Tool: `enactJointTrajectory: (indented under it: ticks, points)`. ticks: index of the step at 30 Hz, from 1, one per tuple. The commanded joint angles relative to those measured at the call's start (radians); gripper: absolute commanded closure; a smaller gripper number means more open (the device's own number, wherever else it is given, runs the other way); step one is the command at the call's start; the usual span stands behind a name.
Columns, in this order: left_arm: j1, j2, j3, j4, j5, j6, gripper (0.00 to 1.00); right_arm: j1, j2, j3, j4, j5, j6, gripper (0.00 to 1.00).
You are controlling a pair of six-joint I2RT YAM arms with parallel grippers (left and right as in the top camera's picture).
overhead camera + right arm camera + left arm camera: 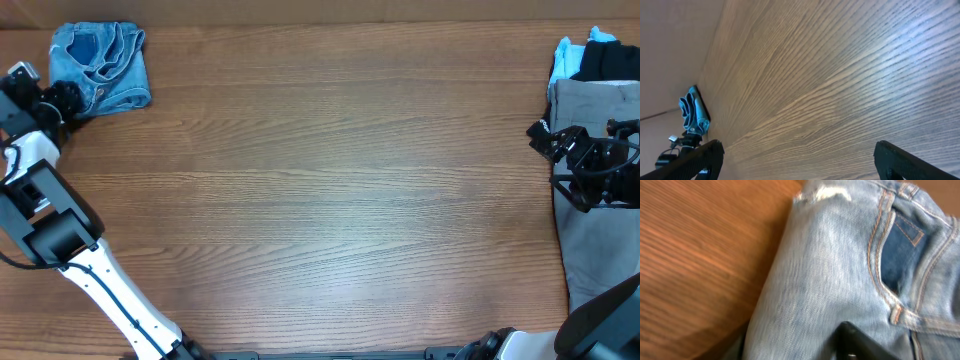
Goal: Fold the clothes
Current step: 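Lower the jeans onto the table and open the left gripper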
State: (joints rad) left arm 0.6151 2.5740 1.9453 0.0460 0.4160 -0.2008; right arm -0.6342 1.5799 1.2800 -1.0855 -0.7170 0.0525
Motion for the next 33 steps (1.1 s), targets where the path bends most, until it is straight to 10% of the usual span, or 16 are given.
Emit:
enactJointTrajectory:
  ticks: [1, 7, 23, 28, 33]
  points:
    - [-0.023, 0.019, -0.005, 0.035, -0.188, -0.014, 0.35, -0.001, -0.007, 0.01, -0.002, 0.002, 0.001, 0.0]
    - [-0.01, 0.008, 0.005, 0.034, -0.232, -0.051, 0.18, -0.001, -0.007, 0.01, -0.002, 0.003, 0.0, 0.0]
    - [-0.027, -0.376, 0.01, -0.202, -0.193, -0.05, 0.13, 0.0, -0.007, 0.01, -0.011, 0.021, -0.008, 0.0]
    - [-0.068, -0.405, 0.01, -0.326, -0.153, -0.025, 0.22, 0.0, -0.007, 0.01, 0.006, 0.021, -0.027, 0.0]
    - [-0.114, -0.323, 0.01, -0.345, -0.159, 0.05, 0.52, 0.0, -0.007, 0.01, 0.002, 0.021, -0.027, 0.0]
